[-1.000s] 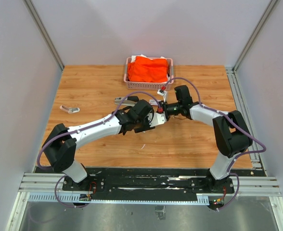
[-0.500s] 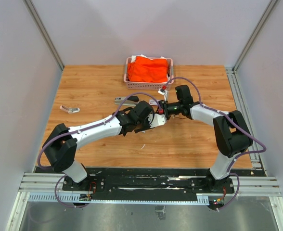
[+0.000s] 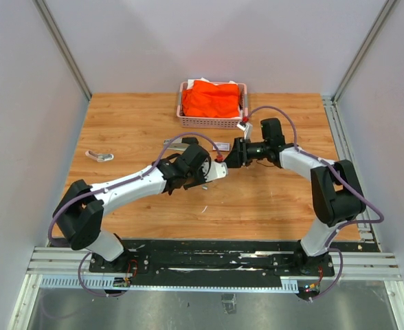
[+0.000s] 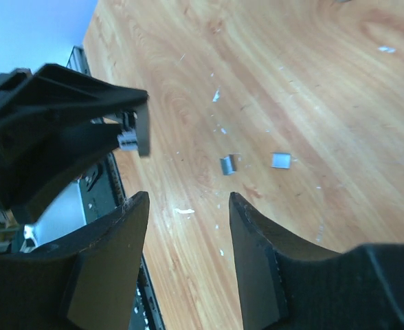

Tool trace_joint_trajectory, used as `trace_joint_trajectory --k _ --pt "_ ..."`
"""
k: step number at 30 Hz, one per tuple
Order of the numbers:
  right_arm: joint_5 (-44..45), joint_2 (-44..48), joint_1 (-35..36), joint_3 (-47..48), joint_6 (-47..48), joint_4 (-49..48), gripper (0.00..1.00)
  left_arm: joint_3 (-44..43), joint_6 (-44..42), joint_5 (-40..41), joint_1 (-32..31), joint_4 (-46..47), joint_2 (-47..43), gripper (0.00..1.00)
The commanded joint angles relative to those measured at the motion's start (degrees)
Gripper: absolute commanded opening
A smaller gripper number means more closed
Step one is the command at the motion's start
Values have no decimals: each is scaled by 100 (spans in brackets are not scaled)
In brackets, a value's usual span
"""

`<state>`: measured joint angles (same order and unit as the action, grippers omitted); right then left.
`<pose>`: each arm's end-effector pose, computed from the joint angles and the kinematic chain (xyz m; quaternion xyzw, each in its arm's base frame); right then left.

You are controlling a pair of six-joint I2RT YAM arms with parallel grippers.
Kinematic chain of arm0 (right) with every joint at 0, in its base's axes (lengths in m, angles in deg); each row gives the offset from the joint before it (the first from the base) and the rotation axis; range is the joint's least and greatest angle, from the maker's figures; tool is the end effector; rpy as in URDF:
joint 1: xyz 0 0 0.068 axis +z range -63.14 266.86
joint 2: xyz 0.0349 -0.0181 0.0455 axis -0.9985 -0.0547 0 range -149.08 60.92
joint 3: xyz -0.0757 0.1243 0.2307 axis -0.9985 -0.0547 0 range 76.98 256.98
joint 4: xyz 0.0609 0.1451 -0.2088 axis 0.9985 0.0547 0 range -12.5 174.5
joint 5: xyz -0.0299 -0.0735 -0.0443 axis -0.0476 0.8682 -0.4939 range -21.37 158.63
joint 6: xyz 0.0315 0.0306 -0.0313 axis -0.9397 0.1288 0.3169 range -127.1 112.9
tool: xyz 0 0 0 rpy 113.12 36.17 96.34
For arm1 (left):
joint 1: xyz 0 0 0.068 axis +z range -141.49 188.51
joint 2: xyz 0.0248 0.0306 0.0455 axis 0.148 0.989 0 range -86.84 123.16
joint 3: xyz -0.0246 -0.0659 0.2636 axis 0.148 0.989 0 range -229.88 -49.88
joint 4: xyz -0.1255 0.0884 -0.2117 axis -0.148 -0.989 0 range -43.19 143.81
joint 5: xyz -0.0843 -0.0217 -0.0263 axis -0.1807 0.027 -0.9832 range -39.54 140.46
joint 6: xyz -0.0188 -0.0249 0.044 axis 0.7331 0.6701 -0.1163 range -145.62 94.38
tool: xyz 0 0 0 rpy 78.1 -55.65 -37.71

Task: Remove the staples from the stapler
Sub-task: Place the stapler at the center of the board.

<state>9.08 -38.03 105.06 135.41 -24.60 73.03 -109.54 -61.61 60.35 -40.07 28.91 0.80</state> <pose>0.3331 0.1417 0.2065 -0.2299 0.7722 0.5419 0.2391 0.2160 -0.2355 0.2284 0.6152 0.7171 0.0465 0.3243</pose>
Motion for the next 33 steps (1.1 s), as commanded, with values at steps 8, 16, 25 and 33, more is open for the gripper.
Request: trace_joint_trajectory --k 8,16,25,33 --pt "838 671 -517 -130 440 318 53 427 -362 -393 1131 -144 -816 27" --pt "986 892 -667 -157 534 356 53 707 -1059 -915 2169 -431 -1217 27" --pt "1099 1092 -730 -224 632 343 53 311 -2555 -1547 3058 -974 -640 27" --pt "1112 1176 -815 -272 668 314 54 -452 -3412 -1845 3776 -1209 328 26"
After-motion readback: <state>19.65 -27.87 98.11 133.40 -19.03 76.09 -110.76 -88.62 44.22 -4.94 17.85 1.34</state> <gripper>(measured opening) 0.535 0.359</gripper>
